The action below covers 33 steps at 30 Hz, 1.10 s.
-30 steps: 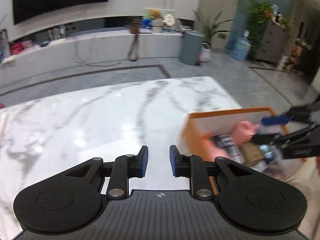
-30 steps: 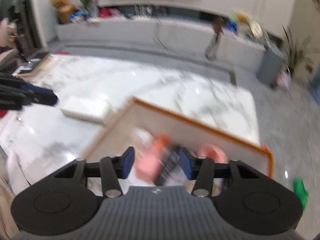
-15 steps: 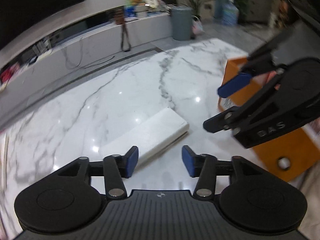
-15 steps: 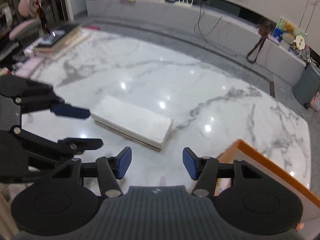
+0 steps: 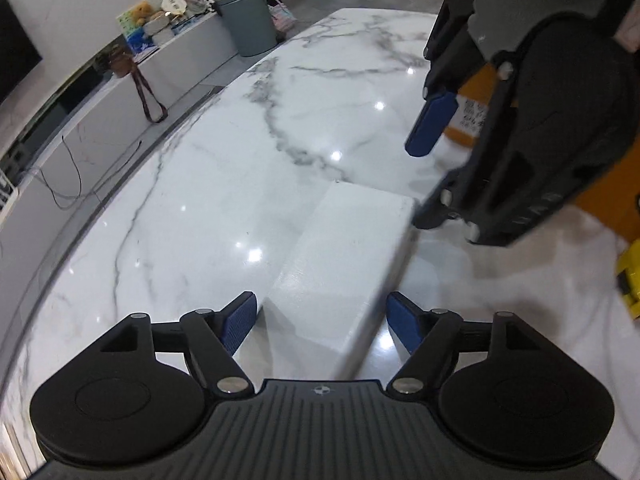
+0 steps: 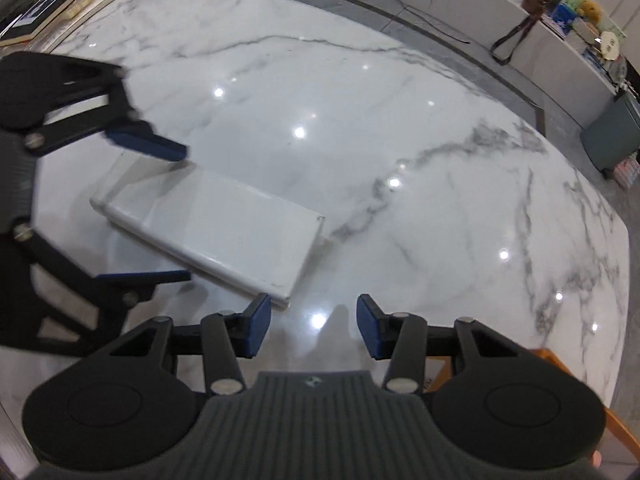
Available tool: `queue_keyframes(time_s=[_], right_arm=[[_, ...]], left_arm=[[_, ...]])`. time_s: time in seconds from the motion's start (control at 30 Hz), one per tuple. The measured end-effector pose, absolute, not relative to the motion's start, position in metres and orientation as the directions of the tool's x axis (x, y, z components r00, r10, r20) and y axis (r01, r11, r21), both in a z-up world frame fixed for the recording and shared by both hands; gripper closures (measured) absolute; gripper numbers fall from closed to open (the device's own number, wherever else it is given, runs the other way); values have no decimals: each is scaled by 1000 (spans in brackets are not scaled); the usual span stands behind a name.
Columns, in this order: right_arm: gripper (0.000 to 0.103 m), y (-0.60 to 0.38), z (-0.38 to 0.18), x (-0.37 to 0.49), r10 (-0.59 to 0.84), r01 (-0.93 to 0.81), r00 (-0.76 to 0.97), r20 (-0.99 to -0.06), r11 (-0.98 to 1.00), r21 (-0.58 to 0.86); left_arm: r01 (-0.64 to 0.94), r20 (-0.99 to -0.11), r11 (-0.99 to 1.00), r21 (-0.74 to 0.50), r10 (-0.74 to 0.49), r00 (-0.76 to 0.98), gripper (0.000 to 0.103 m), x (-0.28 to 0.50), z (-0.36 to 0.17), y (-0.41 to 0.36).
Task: Organize rigid objects
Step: 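Close the left tool on the white rectangular box while the right tool moves toward the yellow tape measure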
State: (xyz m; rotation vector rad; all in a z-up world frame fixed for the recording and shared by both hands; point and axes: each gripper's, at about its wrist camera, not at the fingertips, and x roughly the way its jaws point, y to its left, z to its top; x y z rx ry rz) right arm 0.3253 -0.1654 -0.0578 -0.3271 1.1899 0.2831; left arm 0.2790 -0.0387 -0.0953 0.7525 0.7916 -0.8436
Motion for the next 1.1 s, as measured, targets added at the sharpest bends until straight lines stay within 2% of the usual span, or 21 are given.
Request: queue_keyframes(time_s=[0.17,0.37,0.4,0.47,0.67,0.87,1.07,1.1], right_arm=[[56,-159,-60,329,83,-423,318,-945,904,-63],[60,-155,-61,327,96,-422,301,-949,906,-42],[62,-155,-61,326,100,-416,298,-949,909,-35],[71,-153,-61,321,123,-411,288,-950,911,-7],[71,-144,-57,289,166,-418,275,-947,908,37],[70,-138,-41,220,236,-507,275,-932,859,68],[59,-149,-30,133,227,-547,442,-868,835,-60],[60,-151,-29,118,232,-536,479,-846,841,-72]], left_arm=[[857,-856,480,188,-349,383,10,295,-100,-40],[800,-876,583,141,-302,375,18,282,-91,-36],[778,-884,615,128,-285,371,19,280,-89,-34],[724,-901,684,93,-252,354,21,272,-86,-28],[551,-947,834,4,-174,270,26,233,-81,-7],[452,-963,890,-60,-171,209,34,182,-81,5],[414,-970,909,-51,-144,195,34,152,-79,5],[408,-973,911,-53,-139,185,34,149,-78,6]])
